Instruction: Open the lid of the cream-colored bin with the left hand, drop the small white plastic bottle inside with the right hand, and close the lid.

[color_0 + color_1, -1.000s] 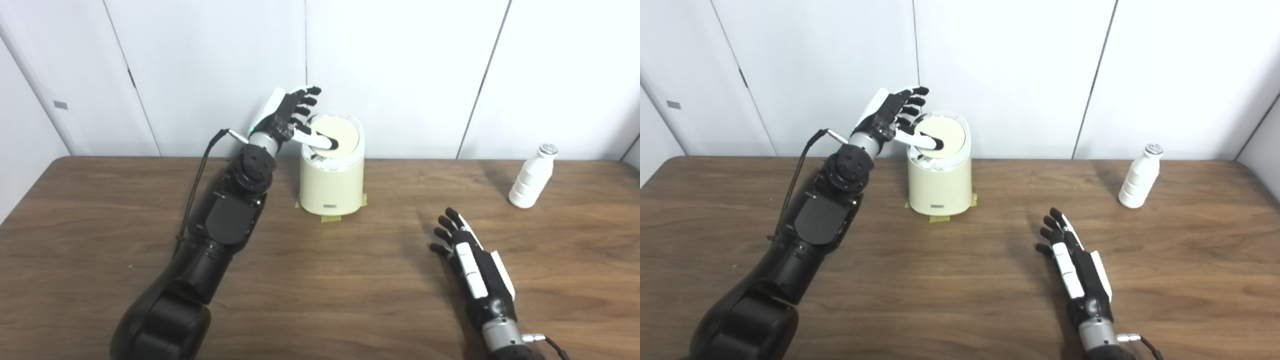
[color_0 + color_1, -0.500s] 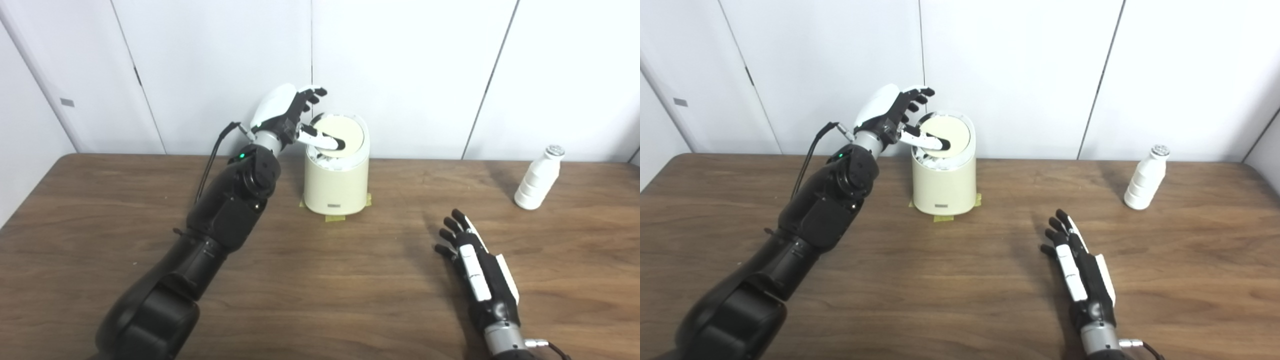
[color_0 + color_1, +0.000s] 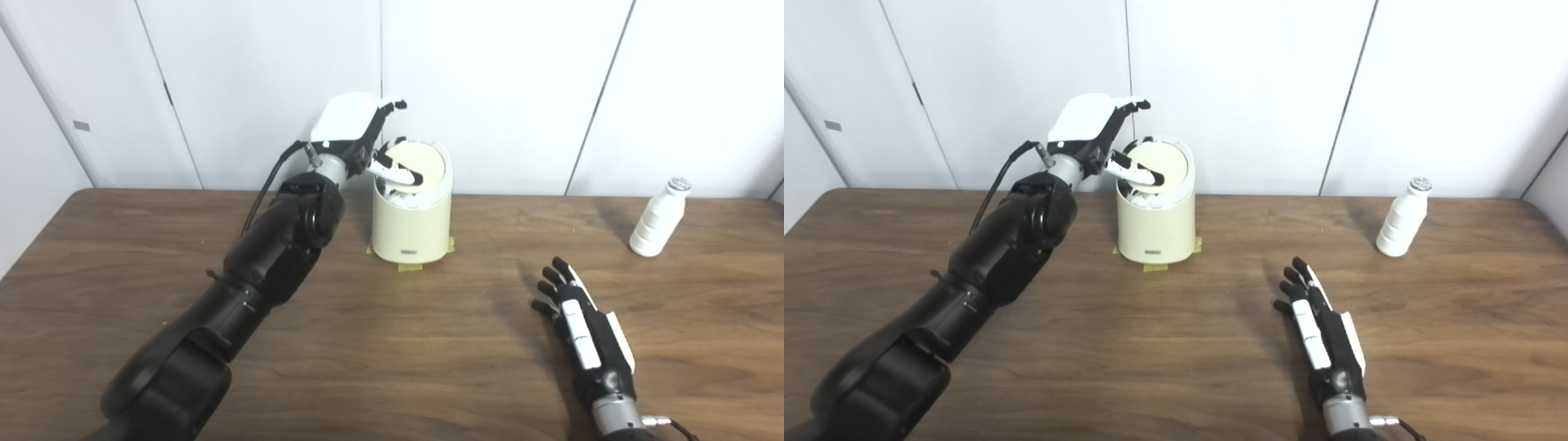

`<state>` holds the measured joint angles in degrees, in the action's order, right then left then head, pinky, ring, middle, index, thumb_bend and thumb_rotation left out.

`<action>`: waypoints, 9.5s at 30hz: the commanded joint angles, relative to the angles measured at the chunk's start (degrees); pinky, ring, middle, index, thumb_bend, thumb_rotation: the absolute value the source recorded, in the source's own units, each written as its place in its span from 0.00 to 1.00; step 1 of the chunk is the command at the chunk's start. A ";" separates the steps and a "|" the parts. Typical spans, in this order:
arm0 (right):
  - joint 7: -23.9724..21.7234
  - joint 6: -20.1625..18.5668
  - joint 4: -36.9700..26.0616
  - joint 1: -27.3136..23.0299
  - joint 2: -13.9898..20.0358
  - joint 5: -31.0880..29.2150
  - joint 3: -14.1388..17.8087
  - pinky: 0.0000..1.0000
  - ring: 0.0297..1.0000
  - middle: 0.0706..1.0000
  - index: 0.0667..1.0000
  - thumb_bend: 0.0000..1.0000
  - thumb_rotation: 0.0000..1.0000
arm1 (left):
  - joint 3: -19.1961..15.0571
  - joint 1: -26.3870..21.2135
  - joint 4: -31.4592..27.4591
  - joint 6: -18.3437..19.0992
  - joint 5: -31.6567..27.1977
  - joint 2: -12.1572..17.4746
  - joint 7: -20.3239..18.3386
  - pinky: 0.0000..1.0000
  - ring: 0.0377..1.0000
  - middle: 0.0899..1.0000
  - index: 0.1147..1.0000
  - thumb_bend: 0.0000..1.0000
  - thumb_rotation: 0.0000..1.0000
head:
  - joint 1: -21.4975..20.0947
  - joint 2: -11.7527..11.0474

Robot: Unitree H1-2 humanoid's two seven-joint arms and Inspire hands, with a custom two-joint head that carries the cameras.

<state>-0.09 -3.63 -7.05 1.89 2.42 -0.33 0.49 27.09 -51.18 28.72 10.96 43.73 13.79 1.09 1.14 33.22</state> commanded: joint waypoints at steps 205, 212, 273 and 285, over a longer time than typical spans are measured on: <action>22.26 -3.72 17.08 -29.03 17.81 21.96 4.33 0.43 0.42 0.45 0.45 0.52 0.00 | -27.74 39.68 -43.08 9.78 -39.24 -0.03 -9.33 0.80 0.82 0.80 0.78 0.35 0.19 | -19.01 3.07; 19.30 -0.82 11.53 -29.34 16.63 24.11 0.42 0.41 0.41 0.45 0.48 0.52 0.00 | -26.60 39.75 -43.06 10.08 -37.71 -0.36 -9.11 0.82 0.82 0.80 0.78 0.36 0.21 | -17.04 2.68; 15.13 9.44 25.18 -47.61 1.26 27.96 -8.46 0.37 0.43 0.47 0.45 0.50 0.00 | -22.88 44.15 -45.61 11.50 -33.06 -6.52 -5.52 0.79 0.81 0.79 0.78 0.42 0.30 | -0.32 3.45; 14.69 10.35 24.04 -45.44 0.93 27.65 -8.98 0.36 0.43 0.47 0.46 0.50 0.00 | -23.13 44.26 -46.09 11.33 -32.82 -6.05 -5.44 0.77 0.80 0.79 0.79 0.41 0.30 | 0.11 3.66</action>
<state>13.98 5.14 18.92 -41.62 3.22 27.34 -8.71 4.16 -5.51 -15.10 23.45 10.19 7.49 -4.89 1.23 36.83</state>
